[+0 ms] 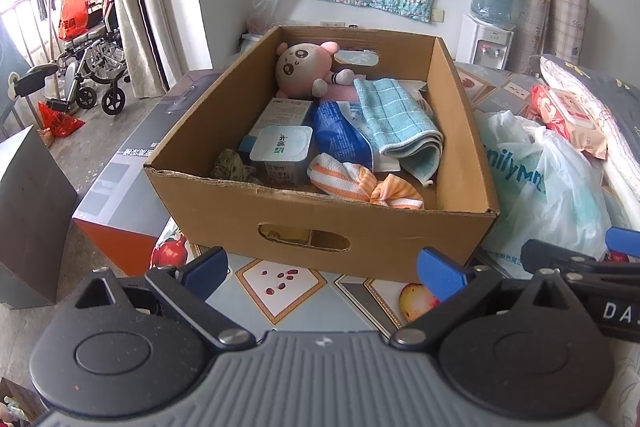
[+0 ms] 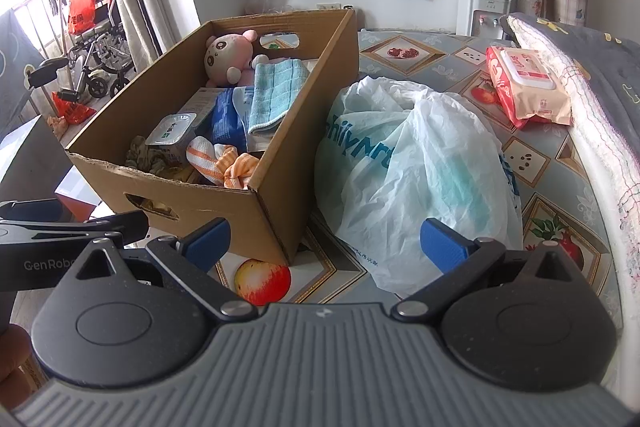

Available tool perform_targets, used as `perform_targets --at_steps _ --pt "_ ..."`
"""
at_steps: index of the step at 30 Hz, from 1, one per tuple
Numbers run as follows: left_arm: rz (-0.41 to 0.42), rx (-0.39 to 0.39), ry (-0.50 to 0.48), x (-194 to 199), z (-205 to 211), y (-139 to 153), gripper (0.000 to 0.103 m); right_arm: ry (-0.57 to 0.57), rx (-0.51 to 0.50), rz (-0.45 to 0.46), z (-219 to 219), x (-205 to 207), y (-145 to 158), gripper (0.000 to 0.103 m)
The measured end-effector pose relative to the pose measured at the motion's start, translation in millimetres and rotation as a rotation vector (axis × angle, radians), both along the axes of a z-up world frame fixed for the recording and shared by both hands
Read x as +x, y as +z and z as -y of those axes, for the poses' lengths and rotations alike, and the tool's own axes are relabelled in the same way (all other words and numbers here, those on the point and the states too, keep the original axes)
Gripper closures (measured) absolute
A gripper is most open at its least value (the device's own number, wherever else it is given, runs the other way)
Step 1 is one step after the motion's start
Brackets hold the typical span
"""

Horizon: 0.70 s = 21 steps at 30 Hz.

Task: Organize soft objects

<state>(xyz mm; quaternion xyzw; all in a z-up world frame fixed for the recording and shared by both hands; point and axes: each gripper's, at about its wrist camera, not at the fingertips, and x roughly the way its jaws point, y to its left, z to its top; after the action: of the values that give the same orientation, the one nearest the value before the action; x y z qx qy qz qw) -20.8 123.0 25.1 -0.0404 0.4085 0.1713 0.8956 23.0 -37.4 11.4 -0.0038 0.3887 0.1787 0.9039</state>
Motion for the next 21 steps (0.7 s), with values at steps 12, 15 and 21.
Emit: perform_targets --at_steps 12,15,21 --pt "-0.001 0.0 0.0 0.0 -0.2 0.3 0.001 0.0 -0.001 -0.002 -0.4 0.3 -1.2 0.001" --pt "0.0 0.001 0.0 0.0 -0.3 0.3 0.001 0.001 0.001 -0.002 -0.3 0.5 -1.0 0.001" --pt "0.0 0.001 -0.001 -0.1 -0.7 0.6 0.001 0.002 0.0 -0.003 -0.5 1.2 -0.8 0.001"
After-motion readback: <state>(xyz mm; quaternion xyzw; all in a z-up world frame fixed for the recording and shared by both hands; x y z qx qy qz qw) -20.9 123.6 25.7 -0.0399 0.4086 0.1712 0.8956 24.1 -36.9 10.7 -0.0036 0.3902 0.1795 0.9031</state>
